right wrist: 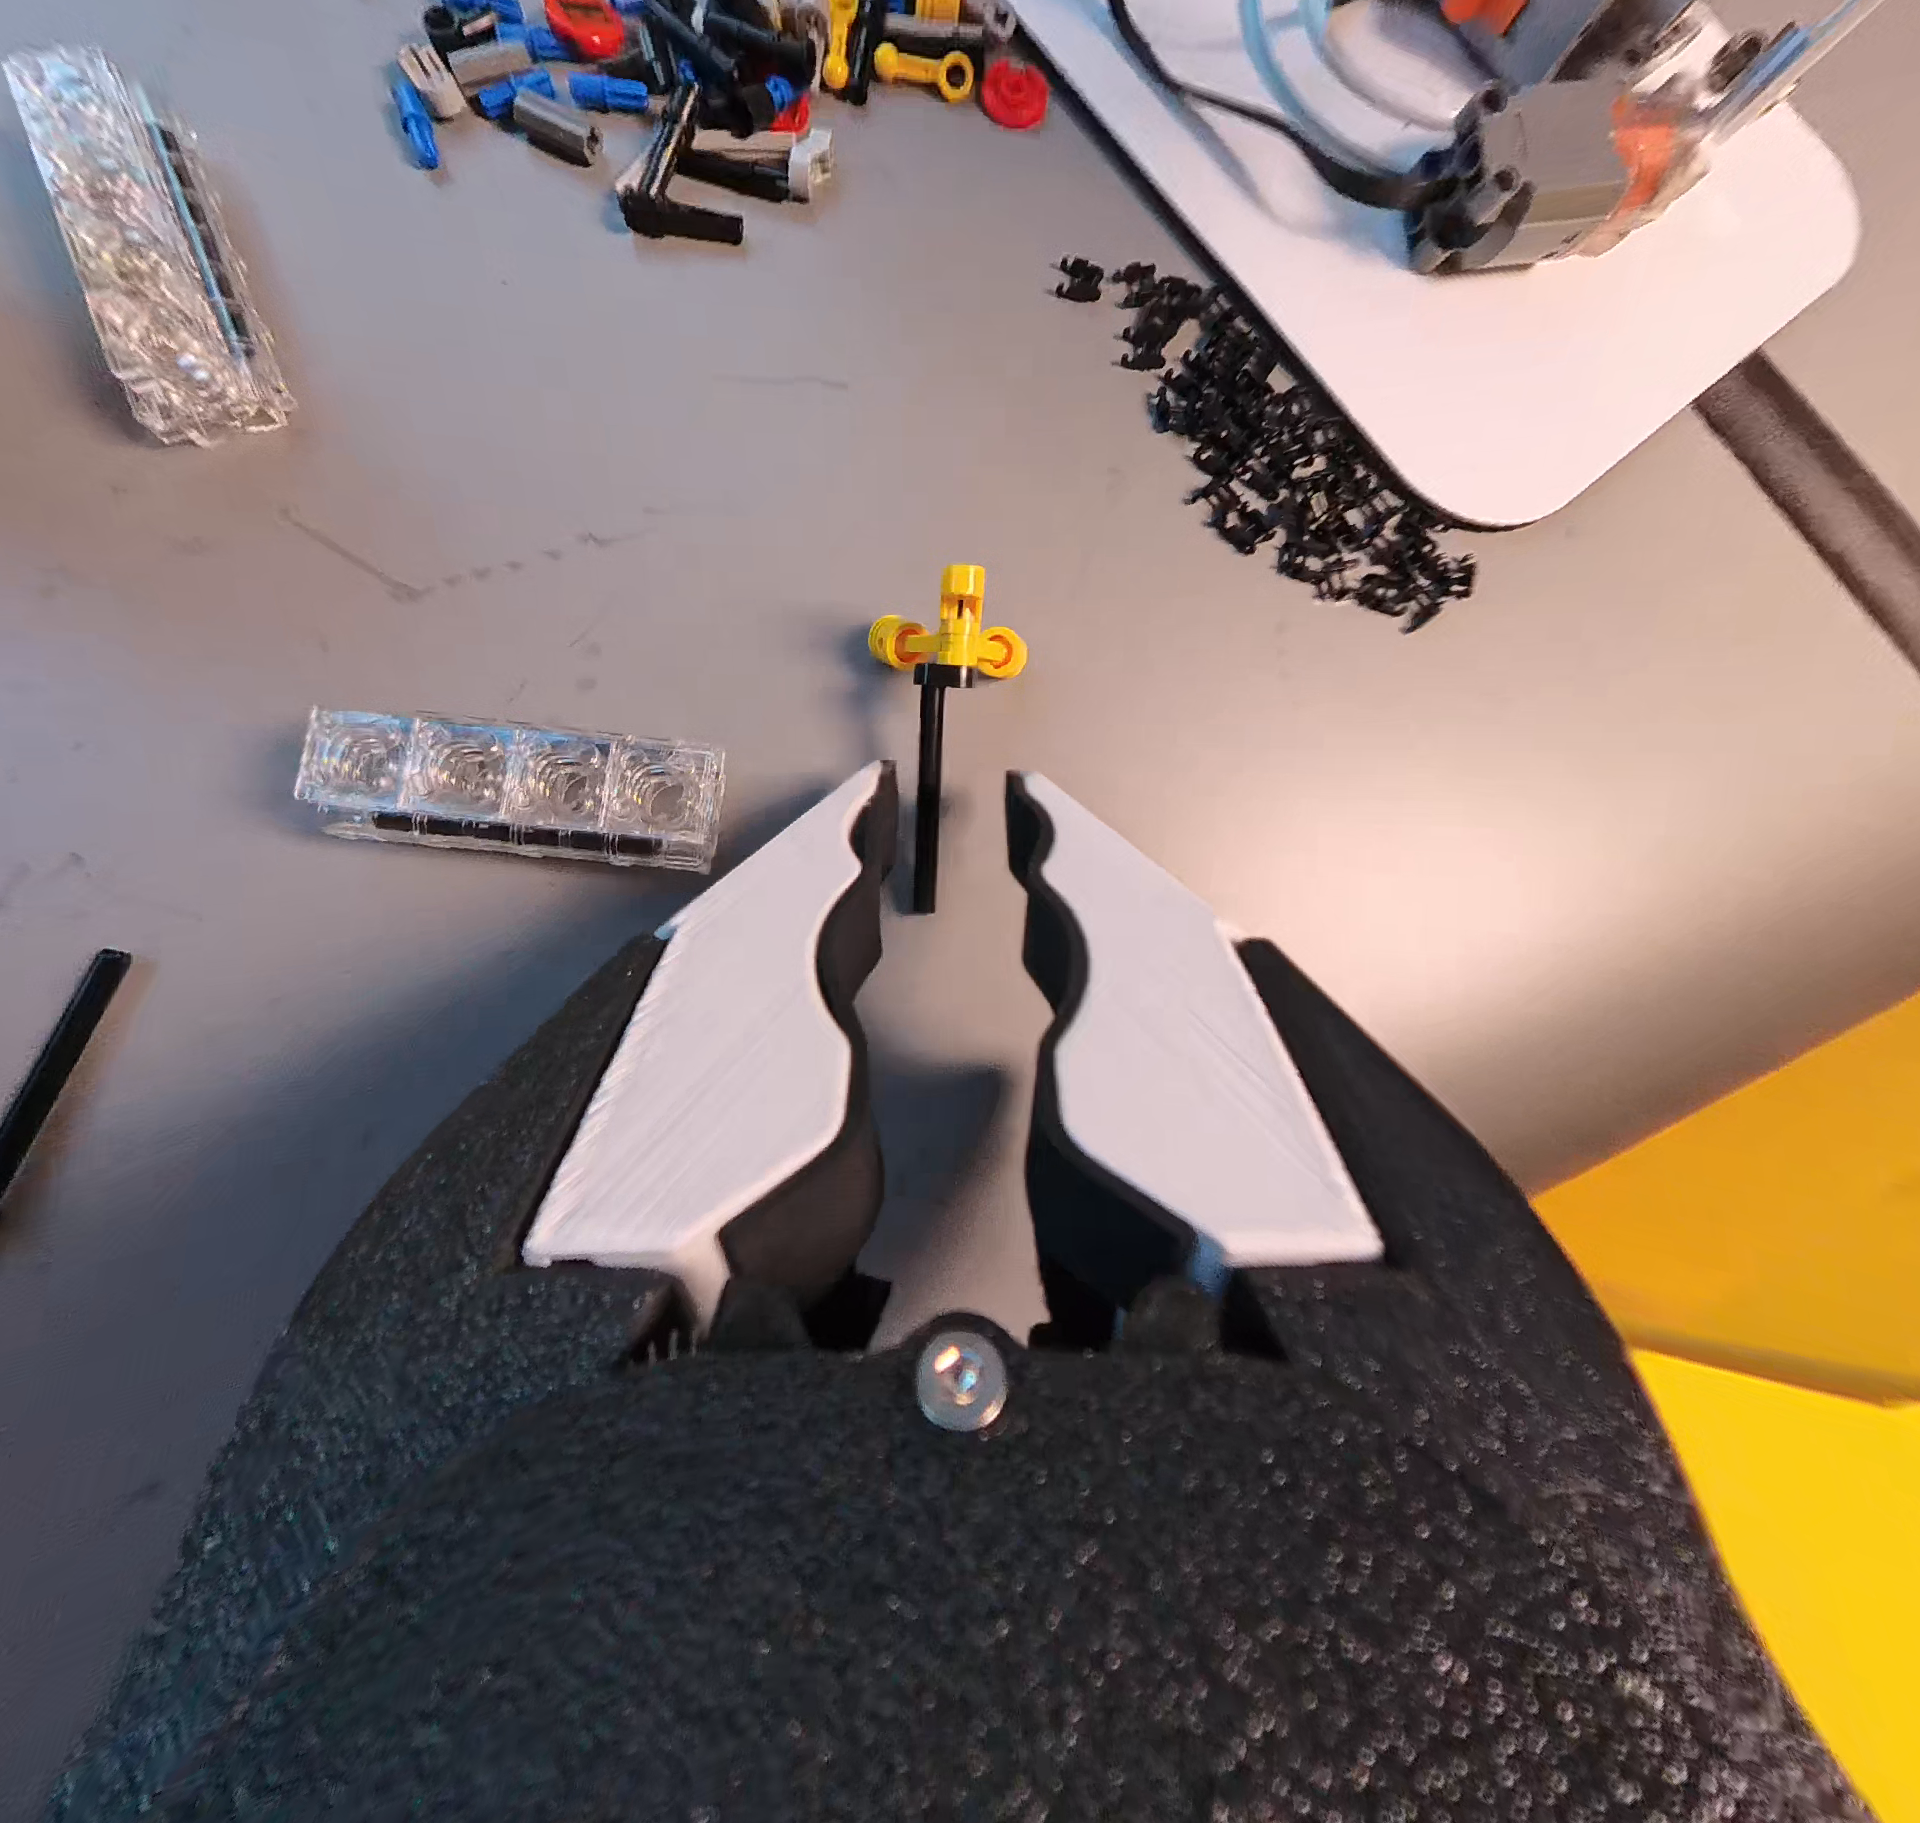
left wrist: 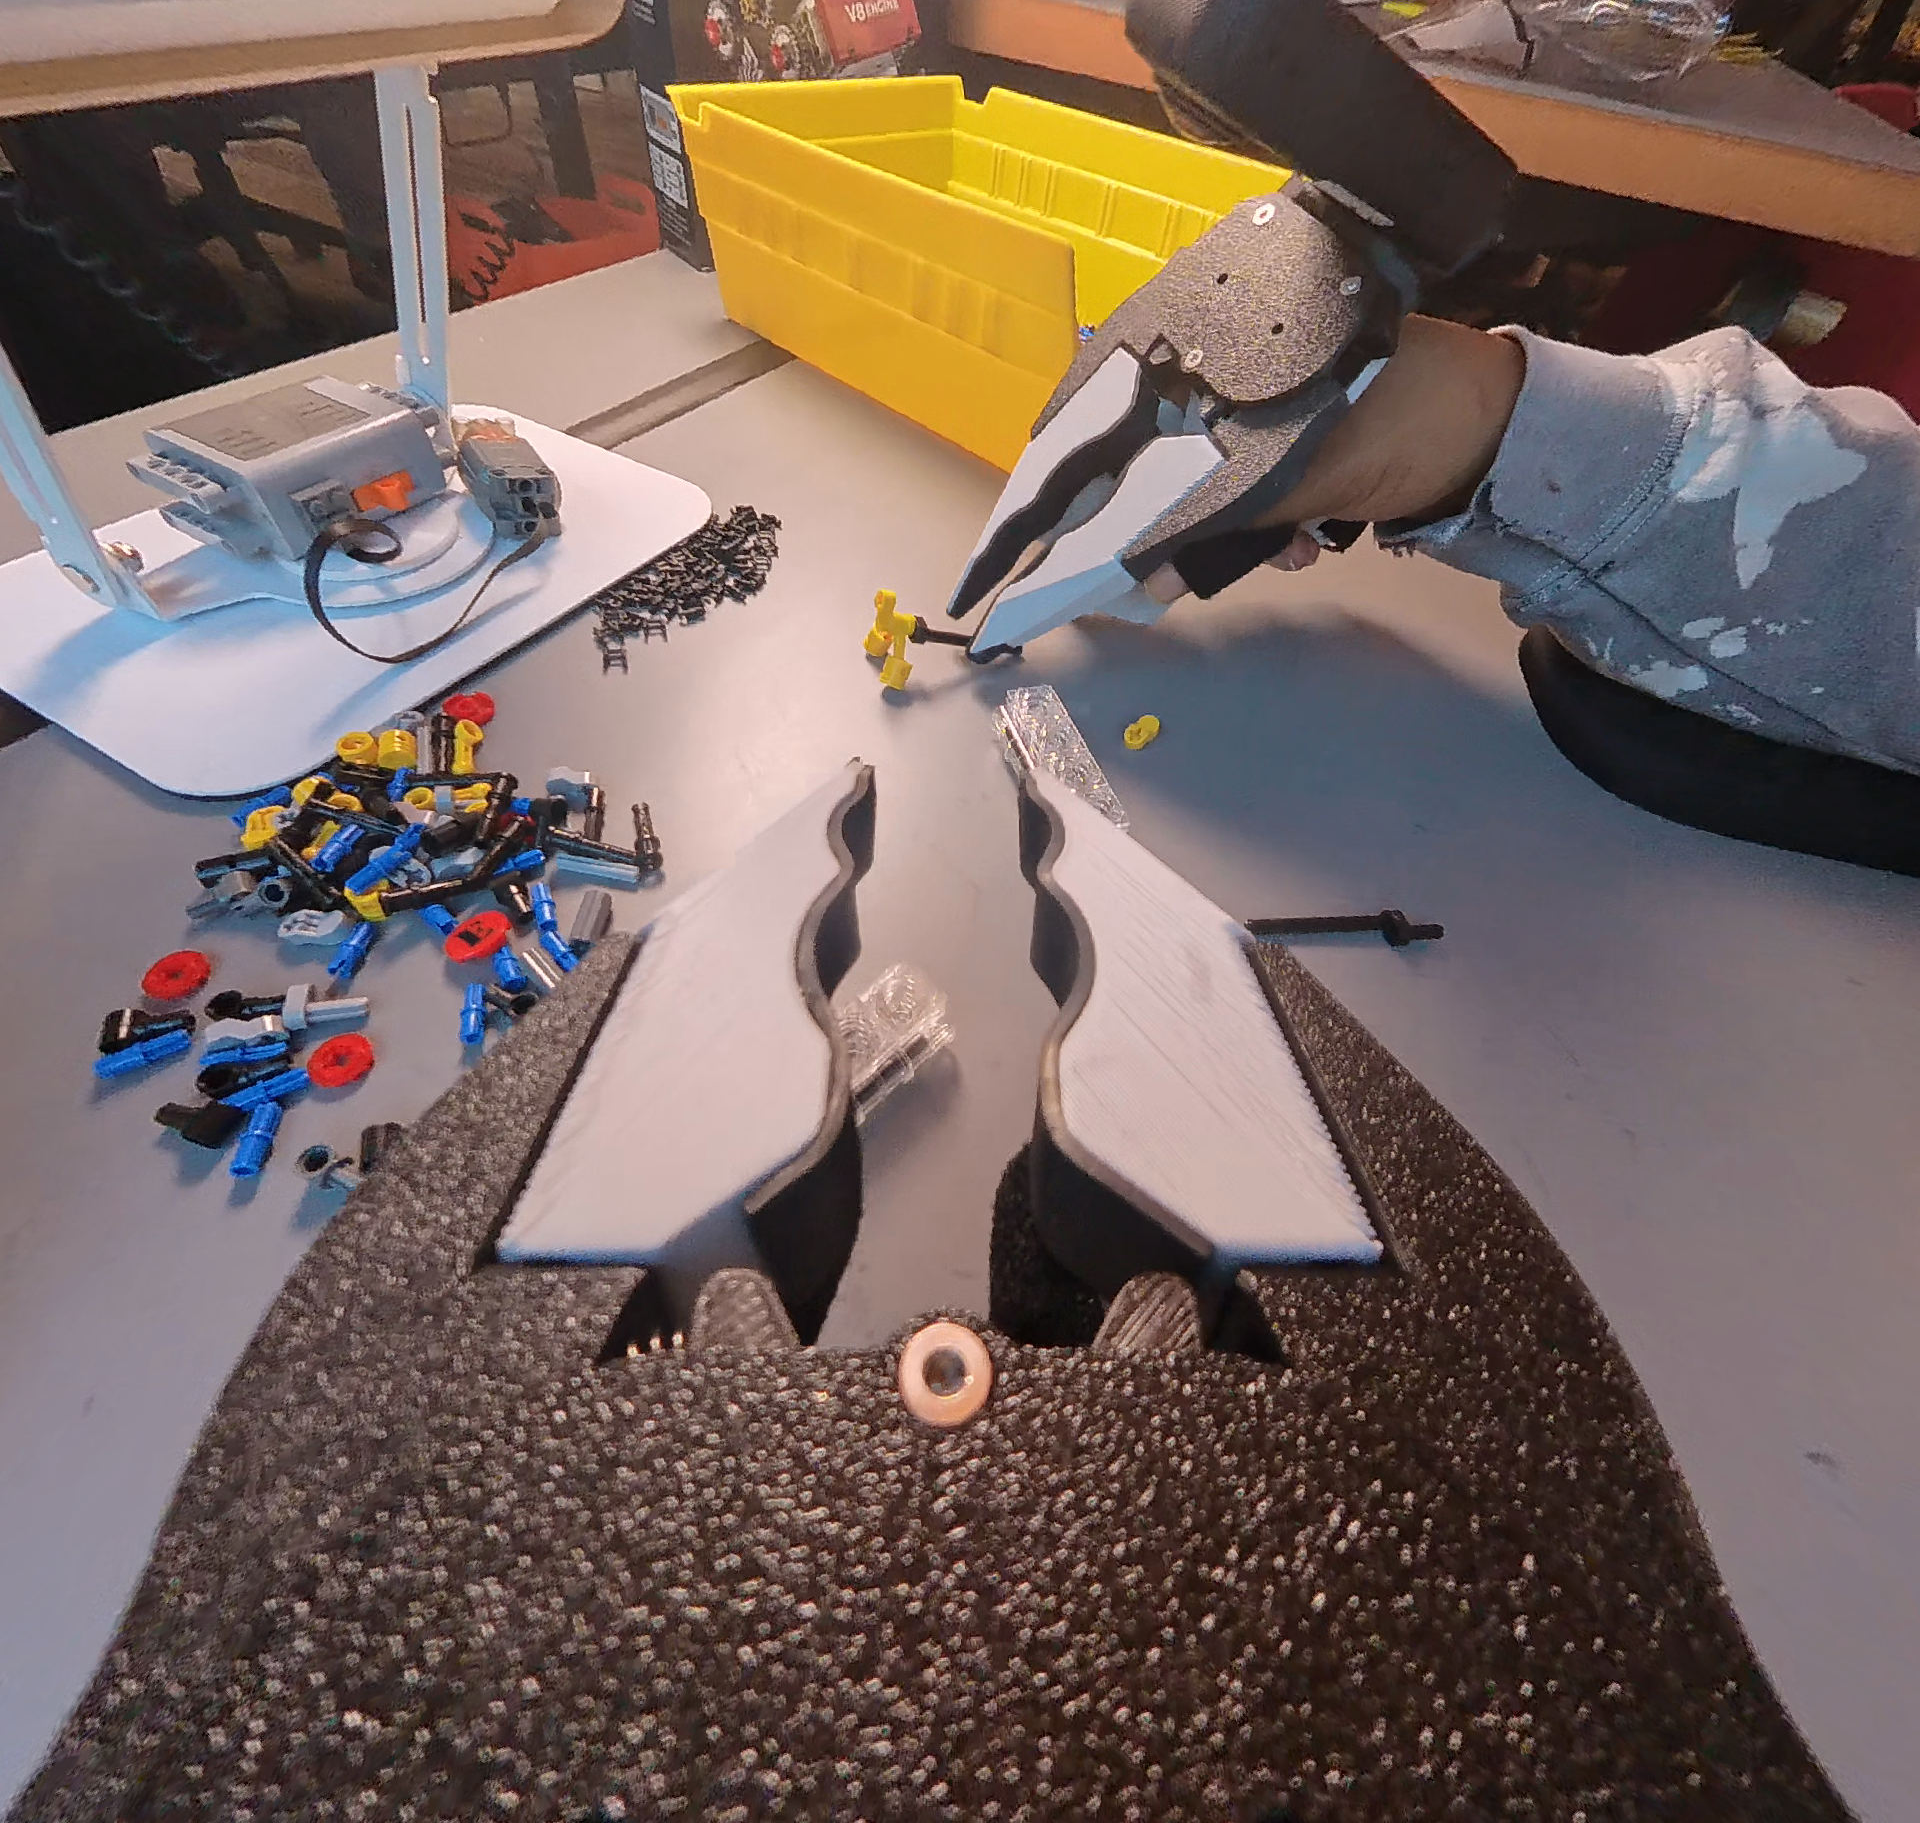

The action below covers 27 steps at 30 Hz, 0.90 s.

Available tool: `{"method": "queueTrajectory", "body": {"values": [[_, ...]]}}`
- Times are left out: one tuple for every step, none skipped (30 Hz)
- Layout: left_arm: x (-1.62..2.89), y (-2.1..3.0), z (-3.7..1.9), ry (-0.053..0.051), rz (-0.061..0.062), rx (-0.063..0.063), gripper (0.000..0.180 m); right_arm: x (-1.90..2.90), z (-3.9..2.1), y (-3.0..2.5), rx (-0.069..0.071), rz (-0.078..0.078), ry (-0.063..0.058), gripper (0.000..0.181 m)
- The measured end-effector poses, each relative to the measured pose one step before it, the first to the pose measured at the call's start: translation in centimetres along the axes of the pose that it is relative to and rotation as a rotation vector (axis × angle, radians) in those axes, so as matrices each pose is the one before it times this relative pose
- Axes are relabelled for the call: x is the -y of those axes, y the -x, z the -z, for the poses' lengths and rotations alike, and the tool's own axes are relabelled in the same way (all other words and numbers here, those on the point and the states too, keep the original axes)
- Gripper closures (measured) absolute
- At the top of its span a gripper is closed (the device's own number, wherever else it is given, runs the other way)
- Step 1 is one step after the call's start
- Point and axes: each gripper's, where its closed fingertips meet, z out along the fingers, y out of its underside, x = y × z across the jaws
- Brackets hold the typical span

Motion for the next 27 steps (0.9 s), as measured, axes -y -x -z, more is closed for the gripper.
{"method": "queueTrajectory", "body": {"values": [[0.233, 0.153, 0.131, -0.0137, -0.0058, 0.0115, 0.152, 0.590, 0.494, -0.267, -0.0143, 0.0113, -0.0409, 0.153], [0.247, 0.228, 0.151, -0.0137, -0.0038, 0.0141, 0.150, 0.799, 0.588, -0.178, -0.0098, 0.0177, -0.0535, 0.145], [0.176, 0.378, 0.161, -0.0109, -0.0003, 0.0215, 0.147, 1.035, 0.638, -0.137, -0.0099, 0.0185, -0.0676, 0.134], [0.186, 0.401, 0.150, -0.0127, 0.0005, 0.0199, 0.143, 1.145, 0.603, -0.103, -0.0107, 0.0145, -0.0721, 0.123], [0.226, 0.423, 0.164, -0.0160, 0.0026, 0.0207, 0.138, 1.150, 0.509, -0.007, -0.0071, 0.0102, -0.0720, 0.113], [0.215, 0.478, 0.151, -0.0170, 0.0041, 0.0233, 0.134, 1.096, 0.405, 0.114, -0.0049, 0.0084, -0.0698, 0.107], [0.215, 0.457, 0.138, -0.0163, 0.0028, 0.0209, 0.129, 1.021, 0.323, 0.246, -0.0027, 0.0110, -0.0689, 0.107], [0.197, 0.405, 0.126, -0.0169, 0.0027, 0.0176, 0.125, 0.909, 0.230, 0.353, -0.0008, 0.0098, -0.0659, 0.108], [0.211, 0.450, 0.129, -0.0177, 0.0034, 0.0196, 0.121, 0.659, 0.082, 0.390, 0.0005, 0.0025, -0.0524, 0.108], [0.161, 0.400, 0.120, -0.0141, 0.0030, 0.0161, 0.118, 0.413, -0.035, 0.481, 0.0060, -0.0038, -0.0373, 0.108], [0.081, 0.372, 0.112, -0.0068, 0.0024, 0.0137, 0.113, 0.233, -0.090, 0.474, 0.0059, -0.0050, -0.0259, 0.108], [0.079, 0.370, 0.111, -0.0050, 0.0030, 0.0141, 0.109, 0.151, -0.085, 0.370, 0.0000, -0.0032, -0.0180, 0.107], [0.138, 0.354, 0.136, -0.0098, 0.0026, 0.0133, 0.107, 0.203, -0.041, 0.262, -0.0038, -0.0004, -0.0185, 0.107], [0.195, 0.298, 0.164, -0.0144, 0.0039, 0.0104, 0.106, 0.202, 0.001, 0.134, -0.0065, -0.0002, -0.0141, 0.106], [0.241, 0.242, 0.174, -0.0183, 0.0058, 0.0061, 0.106, 0.200, 0.047, 0.011, -0.0061, -0.0042, -0.0124, 0.106], [0.264, 0.191, 0.183, -0.0190, 0.0066, 0.0040, 0.106, 0.192, 0.068, -0.096, -0.0072, -0.0120, -0.0122, 0.106], [0.222, 0.236, 0.167, -0.0154, 0.0043, 0.0070, 0.106, 0.128, 0.067, -0.209, -0.0093, -0.0169, -0.0091, 0.105], [0.173, 0.211, 0.134, -0.0115, -0.0006, 0.0063, 0.106, -0.013, 0.037, -0.243, -0.0078, -0.0178, -0.0027, 0.104], [0.057, 0.261, 0.080, -0.0054, -0.0018, 0.0097, 0.106, -0.126, 0.028, -0.303, -0.0103, -0.0142, 0.0032, 0.103], [-0.086, 0.307, 0.009, 0.0033, 0.0012, 0.0140, 0.106, -0.238, -0.013, -0.448, -0.0195, -0.0099, 0.0086, 0.103], [-0.225, 0.283, -0.059, 0.0103, 0.0058, 0.0132, 0.106, -0.293, -0.045, -0.483, -0.0214, -0.0098, 0.0140, 0.102], [-0.225, 0.139, -0.088, 0.0098, 0.0072, 0.0053, 0.104, -0.287, -0.069, -0.530, -0.0246, -0.0112, 0.0139, 0.102], [-0.198, 0.168, -0.084, 0.0075, 0.0038, 0.0094, 0.104, -0.411, -0.070, -0.812, -0.0442, -0.0136, 0.0243, 0.104], [-0.275, 0.335, -0.073, 0.0125, -0.0019, 0.0209, 0.104, -0.351, -0.108, -0.489, -0.0226, -0.0093, 0.0220, 0.104], [-0.292, 0.377, -0.067, 0.0146, -0.0049, 0.0225, 0.104, -0.280, -0.058, -0.505, -0.0287, -0.0093, 0.0169, 0.105], [-0.258, 0.372, -0.044, 0.0130, -0.0016, 0.0213, 0.104, -0.303, -0.045, -0.511, -0.0319, -0.0035, 0.0206, 0.105], [-0.288, 0.491, -0.037, 0.0150, 0.0060, 0.0262, 0.104, -0.091, -0.001, -0.199, -0.0143, 0.0033, 0.0052, 0.104]]}}
